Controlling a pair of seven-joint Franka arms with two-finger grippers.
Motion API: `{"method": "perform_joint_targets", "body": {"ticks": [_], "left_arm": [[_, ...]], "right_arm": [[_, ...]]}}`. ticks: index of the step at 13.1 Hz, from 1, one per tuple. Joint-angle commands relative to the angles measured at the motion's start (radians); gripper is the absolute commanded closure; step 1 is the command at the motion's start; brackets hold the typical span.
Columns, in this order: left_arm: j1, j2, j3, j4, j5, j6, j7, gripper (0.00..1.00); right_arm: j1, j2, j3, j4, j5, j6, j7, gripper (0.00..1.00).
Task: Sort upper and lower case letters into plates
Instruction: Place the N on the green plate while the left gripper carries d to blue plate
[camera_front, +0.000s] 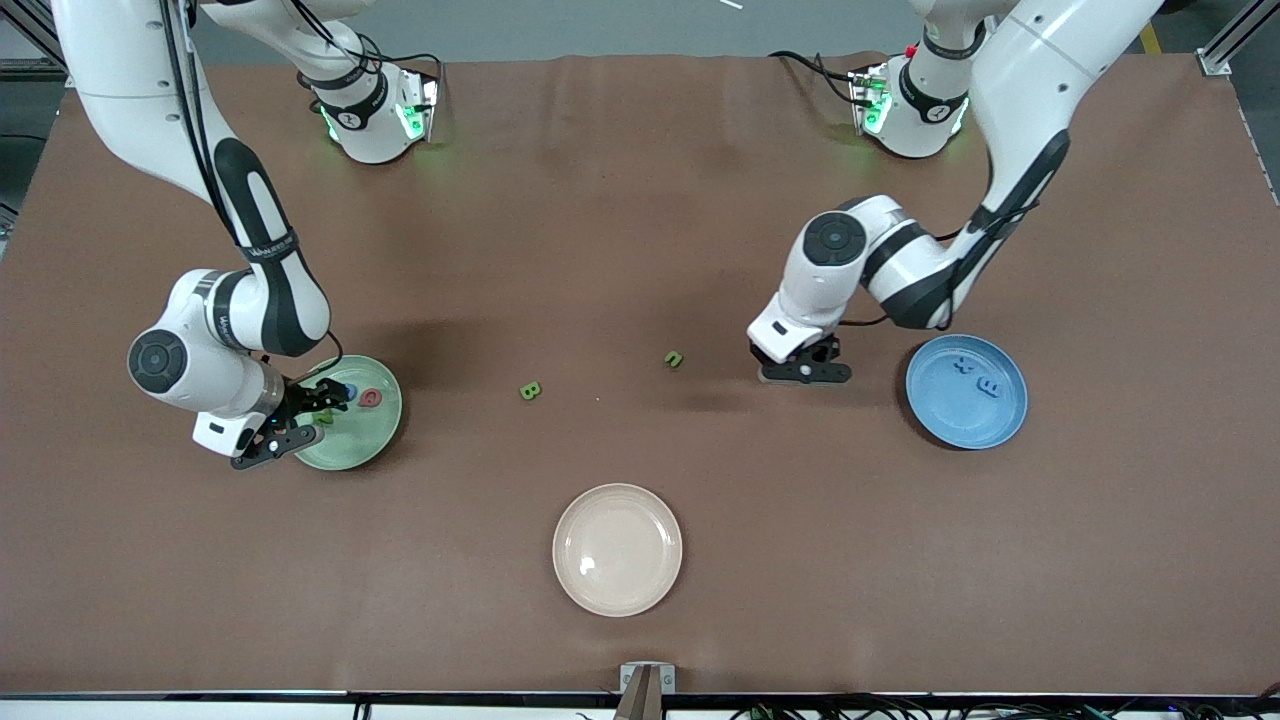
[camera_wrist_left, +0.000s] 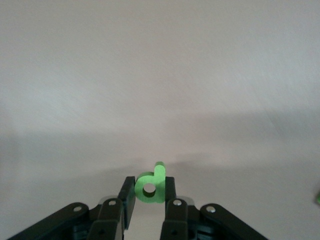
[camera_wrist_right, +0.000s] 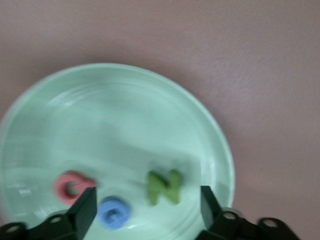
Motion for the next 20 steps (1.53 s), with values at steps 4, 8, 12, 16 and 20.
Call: {"method": "perform_joint_targets", "body": {"ticks": [4, 8, 12, 16, 20], "left_arm": [[0.291, -0.043, -0.125, -0.028, 0.004, -0.112, 0.238, 0.86], [0.426, -0.037, -0.126, -0.032, 0.004, -0.135, 0.441, 0.85], [0.516, 0.006, -0.123, -0.028, 0.004, -0.135, 0.591, 0.85], [0.523, 0.057, -0.093, -0.009, 0.019, -0.135, 0.636, 0.85], [0.52, 0.089, -0.054, 0.011, 0.019, -0.135, 0.725, 0.85]], "right_arm": [[0.259, -0.074, 0.01, 0.059, 0.0, -0.159, 0.685, 0.0], [0.425, -0.055, 0.012, 0.054, 0.033, -0.063, 0.986, 0.0], [0.496, 0.021, 0.012, 0.057, 0.033, 0.08, 1.173, 0.0], [0.516, 0.086, 0.012, 0.057, 0.033, 0.166, 1.187, 0.0], [0.545, 0.103, 0.012, 0.04, 0.025, 0.202, 1.165, 0.03]]}}
